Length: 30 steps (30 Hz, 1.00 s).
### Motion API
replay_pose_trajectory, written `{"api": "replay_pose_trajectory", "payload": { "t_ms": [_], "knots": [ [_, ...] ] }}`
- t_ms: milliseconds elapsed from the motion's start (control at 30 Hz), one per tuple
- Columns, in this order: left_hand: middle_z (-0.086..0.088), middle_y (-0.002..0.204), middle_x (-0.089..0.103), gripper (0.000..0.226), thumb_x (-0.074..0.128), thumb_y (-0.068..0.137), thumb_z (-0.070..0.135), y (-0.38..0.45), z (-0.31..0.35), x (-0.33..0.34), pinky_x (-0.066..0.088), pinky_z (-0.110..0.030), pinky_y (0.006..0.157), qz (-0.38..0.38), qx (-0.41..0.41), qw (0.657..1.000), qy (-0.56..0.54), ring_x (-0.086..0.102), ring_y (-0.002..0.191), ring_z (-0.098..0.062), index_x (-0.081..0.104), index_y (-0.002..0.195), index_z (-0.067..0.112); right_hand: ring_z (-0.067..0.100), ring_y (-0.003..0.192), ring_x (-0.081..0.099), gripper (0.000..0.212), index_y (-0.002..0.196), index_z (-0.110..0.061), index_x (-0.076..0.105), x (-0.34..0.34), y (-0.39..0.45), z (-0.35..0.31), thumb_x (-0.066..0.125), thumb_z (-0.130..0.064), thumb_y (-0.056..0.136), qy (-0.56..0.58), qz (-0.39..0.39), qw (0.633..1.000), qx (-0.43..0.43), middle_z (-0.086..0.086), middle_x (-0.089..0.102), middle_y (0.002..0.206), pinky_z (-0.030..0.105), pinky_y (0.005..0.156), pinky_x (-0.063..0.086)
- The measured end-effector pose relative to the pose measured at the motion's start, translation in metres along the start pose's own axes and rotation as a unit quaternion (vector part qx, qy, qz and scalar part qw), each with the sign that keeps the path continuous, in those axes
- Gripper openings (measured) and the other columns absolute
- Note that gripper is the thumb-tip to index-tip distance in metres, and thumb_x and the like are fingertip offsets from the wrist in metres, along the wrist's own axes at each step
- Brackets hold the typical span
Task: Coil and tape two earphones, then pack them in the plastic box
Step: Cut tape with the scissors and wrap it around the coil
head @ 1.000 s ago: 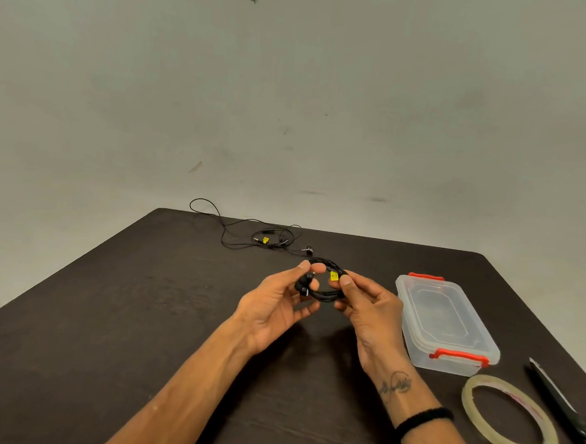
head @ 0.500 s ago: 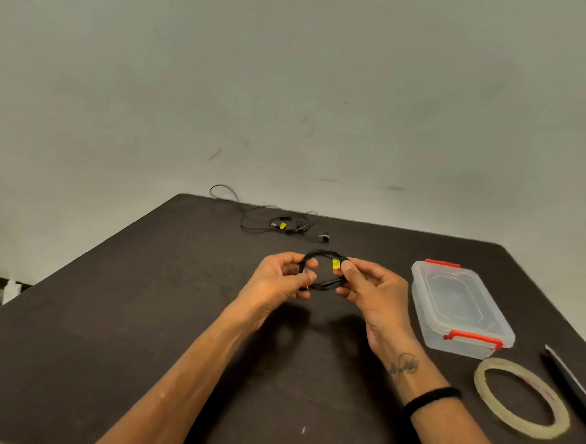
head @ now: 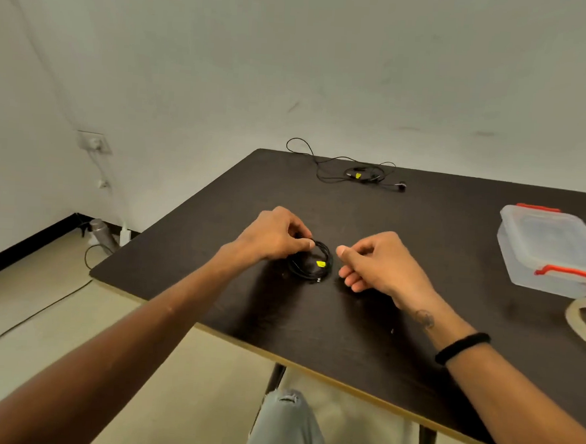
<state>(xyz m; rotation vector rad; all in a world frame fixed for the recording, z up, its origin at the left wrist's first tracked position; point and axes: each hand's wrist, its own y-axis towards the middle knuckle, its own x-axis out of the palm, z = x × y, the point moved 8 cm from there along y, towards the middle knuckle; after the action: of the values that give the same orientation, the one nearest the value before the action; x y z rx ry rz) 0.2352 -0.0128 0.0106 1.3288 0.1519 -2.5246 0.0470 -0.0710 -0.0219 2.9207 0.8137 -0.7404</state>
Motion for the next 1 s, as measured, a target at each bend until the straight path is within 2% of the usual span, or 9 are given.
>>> {"api": "replay_pose_trajectory", "payload": {
  "t_ms": [100, 200, 300, 400, 533, 633, 800, 933, 1000],
  "knots": [
    [0.009, 0.095, 0.075, 0.027, 0.077, 0.09, 0.038, -0.001, 0.009, 0.004, 0.054, -0.022, 0.086, -0.012, 0.028, 0.999, 0.027, 0.069, 0.087, -0.004, 0.079, 0.114, 0.025, 0.015, 0.059, 0.076, 0.026, 0.083, -0.014, 0.076, -0.008, -0.006, -0.009, 0.069, -0.034, 0.099, -0.093, 0.024, 0.995, -0.02, -0.001, 0.078, 0.067, 0.027, 0.062, 0.063],
    [0.007, 0.101, 0.075, 0.03, 0.073, 0.094, 0.041, -0.001, 0.019, 0.007, 0.055, -0.026, 0.093, -0.013, 0.047, 0.999, 0.018, 0.068, 0.089, -0.005, 0.076, 0.118, 0.024, 0.016, 0.065, 0.077, 0.022, 0.085, -0.014, 0.076, -0.015, -0.009, -0.006, 0.071, -0.031, 0.098, -0.087, 0.011, 0.996, -0.013, 0.0, 0.079, 0.069, 0.03, 0.065, 0.065],
    [0.006, 0.109, 0.075, 0.026, 0.065, 0.099, 0.04, -0.002, 0.027, 0.0, 0.054, -0.029, 0.096, 0.038, 0.057, 0.998, -0.001, 0.069, 0.099, -0.011, 0.075, 0.118, 0.026, 0.017, 0.068, 0.078, 0.019, 0.087, -0.015, 0.077, -0.028, -0.014, 0.0, 0.072, -0.031, 0.097, -0.08, 0.015, 0.997, -0.009, -0.001, 0.08, 0.071, 0.034, 0.069, 0.066],
    [0.011, 0.108, 0.075, 0.024, 0.063, 0.099, 0.04, -0.007, 0.038, -0.011, 0.052, -0.025, 0.091, 0.094, 0.069, 0.992, -0.042, 0.067, 0.102, -0.008, 0.076, 0.116, 0.028, 0.015, 0.065, 0.076, 0.018, 0.089, -0.012, 0.077, -0.045, -0.02, 0.006, 0.073, -0.028, 0.097, -0.058, 0.026, 0.998, -0.006, 0.002, 0.08, 0.073, 0.031, 0.064, 0.063],
    [0.012, 0.102, 0.074, 0.02, 0.064, 0.1, 0.034, -0.016, 0.061, -0.02, 0.041, -0.004, 0.077, 0.162, 0.103, 0.978, -0.084, 0.066, 0.096, -0.003, 0.076, 0.113, 0.025, 0.014, 0.063, 0.073, 0.018, 0.089, -0.01, 0.077, -0.07, -0.037, 0.008, 0.074, -0.026, 0.097, -0.053, 0.045, 0.998, -0.009, 0.004, 0.08, 0.074, 0.031, 0.064, 0.064],
    [0.012, 0.097, 0.075, 0.018, 0.065, 0.099, 0.031, -0.024, 0.093, -0.006, 0.042, -0.002, 0.073, 0.181, 0.15, 0.967, -0.092, 0.067, 0.089, -0.003, 0.077, 0.11, 0.024, 0.012, 0.062, 0.073, 0.018, 0.089, -0.011, 0.077, -0.093, -0.053, 0.014, 0.073, -0.026, 0.097, -0.062, 0.066, 0.996, -0.006, 0.004, 0.08, 0.074, 0.028, 0.063, 0.063],
    [0.01, 0.086, 0.075, 0.014, 0.068, 0.096, 0.027, -0.036, 0.161, 0.056, 0.046, -0.007, 0.071, 0.132, 0.236, 0.958, -0.098, 0.066, 0.075, -0.006, 0.079, 0.105, 0.024, 0.013, 0.064, 0.075, 0.018, 0.091, -0.012, 0.075, -0.133, -0.082, 0.032, 0.072, -0.027, 0.099, -0.078, 0.097, 0.992, 0.008, 0.004, 0.08, 0.075, 0.028, 0.064, 0.065],
    [0.008, 0.084, 0.076, 0.014, 0.07, 0.094, 0.023, -0.04, 0.206, 0.118, 0.048, -0.009, 0.07, 0.055, 0.259, 0.957, -0.118, 0.066, 0.069, -0.003, 0.079, 0.105, 0.023, 0.017, 0.066, 0.077, 0.015, 0.091, -0.013, 0.076, -0.174, -0.11, 0.047, 0.071, -0.026, 0.099, -0.084, 0.133, 0.987, 0.007, 0.003, 0.08, 0.074, 0.037, 0.071, 0.068],
    [0.008, 0.083, 0.076, 0.017, 0.071, 0.093, 0.023, -0.042, 0.224, 0.144, 0.052, -0.016, 0.073, 0.021, 0.261, 0.958, -0.115, 0.062, 0.064, 0.003, 0.078, 0.108, 0.023, 0.016, 0.064, 0.077, 0.013, 0.09, -0.016, 0.077, -0.203, -0.125, 0.054, 0.07, -0.023, 0.098, -0.1, 0.182, 0.978, -0.001, 0.001, 0.079, 0.072, 0.038, 0.071, 0.068]
  ]
}}
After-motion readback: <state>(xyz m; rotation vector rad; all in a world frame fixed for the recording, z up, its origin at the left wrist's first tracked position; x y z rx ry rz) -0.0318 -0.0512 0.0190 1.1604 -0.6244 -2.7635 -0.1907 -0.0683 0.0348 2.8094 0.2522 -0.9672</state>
